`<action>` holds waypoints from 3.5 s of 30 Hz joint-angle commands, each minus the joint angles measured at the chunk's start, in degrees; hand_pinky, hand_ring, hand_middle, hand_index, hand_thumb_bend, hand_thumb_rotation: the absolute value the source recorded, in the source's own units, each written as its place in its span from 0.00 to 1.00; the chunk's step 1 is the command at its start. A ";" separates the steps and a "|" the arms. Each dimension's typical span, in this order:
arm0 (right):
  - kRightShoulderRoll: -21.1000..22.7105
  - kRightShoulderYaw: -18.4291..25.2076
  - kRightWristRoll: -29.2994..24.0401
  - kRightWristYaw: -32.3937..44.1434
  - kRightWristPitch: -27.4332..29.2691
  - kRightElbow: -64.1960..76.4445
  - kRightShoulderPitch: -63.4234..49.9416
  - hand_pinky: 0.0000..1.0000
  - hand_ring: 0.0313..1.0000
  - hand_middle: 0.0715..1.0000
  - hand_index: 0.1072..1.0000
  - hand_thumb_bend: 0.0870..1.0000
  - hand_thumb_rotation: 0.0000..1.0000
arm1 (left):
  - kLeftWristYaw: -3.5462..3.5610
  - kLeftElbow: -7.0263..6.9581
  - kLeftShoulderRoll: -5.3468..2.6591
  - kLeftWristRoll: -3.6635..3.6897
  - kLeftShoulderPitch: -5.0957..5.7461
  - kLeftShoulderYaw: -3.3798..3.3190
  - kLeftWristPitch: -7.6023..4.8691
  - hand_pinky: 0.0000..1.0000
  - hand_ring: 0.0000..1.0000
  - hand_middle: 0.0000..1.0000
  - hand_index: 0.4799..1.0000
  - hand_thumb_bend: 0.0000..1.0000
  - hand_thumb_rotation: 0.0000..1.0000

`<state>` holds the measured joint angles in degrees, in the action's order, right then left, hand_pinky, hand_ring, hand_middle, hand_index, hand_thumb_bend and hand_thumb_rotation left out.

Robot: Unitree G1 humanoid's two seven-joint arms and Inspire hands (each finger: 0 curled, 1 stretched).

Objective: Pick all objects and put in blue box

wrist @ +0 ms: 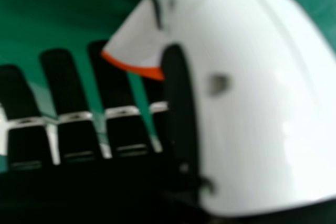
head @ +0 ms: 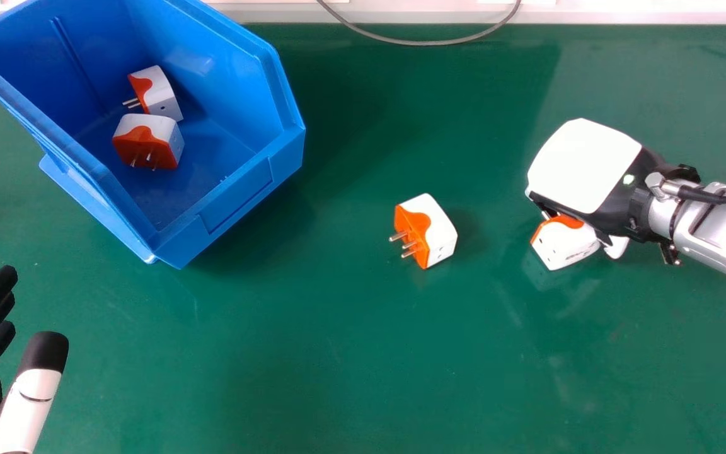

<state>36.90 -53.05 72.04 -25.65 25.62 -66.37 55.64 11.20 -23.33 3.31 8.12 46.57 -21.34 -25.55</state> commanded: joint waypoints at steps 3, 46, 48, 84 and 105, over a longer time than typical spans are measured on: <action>-0.03 2.48 -2.95 -0.55 -0.40 0.05 1.21 0.41 0.46 0.46 0.40 0.46 0.00 | 0.02 -1.19 0.39 0.62 0.55 -0.85 -0.75 0.98 0.97 0.96 0.91 0.70 0.76; 2.83 24.32 -21.52 17.55 -5.56 25.30 -13.43 0.39 0.44 0.42 0.43 0.45 0.00 | 0.16 -0.14 0.92 1.12 -0.68 -0.93 -0.36 0.97 0.97 0.96 0.91 0.69 0.76; 3.20 25.21 -22.12 17.88 -5.04 26.20 -13.62 0.40 0.44 0.43 0.43 0.45 0.00 | 0.11 -0.27 0.94 1.04 -0.64 -0.92 -0.29 0.98 0.97 0.96 0.91 0.69 0.76; -18.54 29.74 -29.03 29.17 -7.88 43.95 -6.29 0.35 0.45 0.47 0.48 0.44 0.00 | -0.77 0.33 -0.01 -0.65 -3.53 0.48 0.79 0.96 0.96 0.96 0.90 0.68 0.74; -41.39 23.68 -27.82 18.35 -16.87 12.01 14.55 0.34 0.41 0.43 0.50 0.44 0.00 | -1.88 -2.63 -1.66 -1.82 -1.31 3.21 1.69 0.94 0.95 0.95 0.88 0.70 0.73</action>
<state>-3.69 -29.60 45.14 -5.79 8.74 -53.42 66.66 9.70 -24.28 1.81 6.68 44.43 -18.28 -23.43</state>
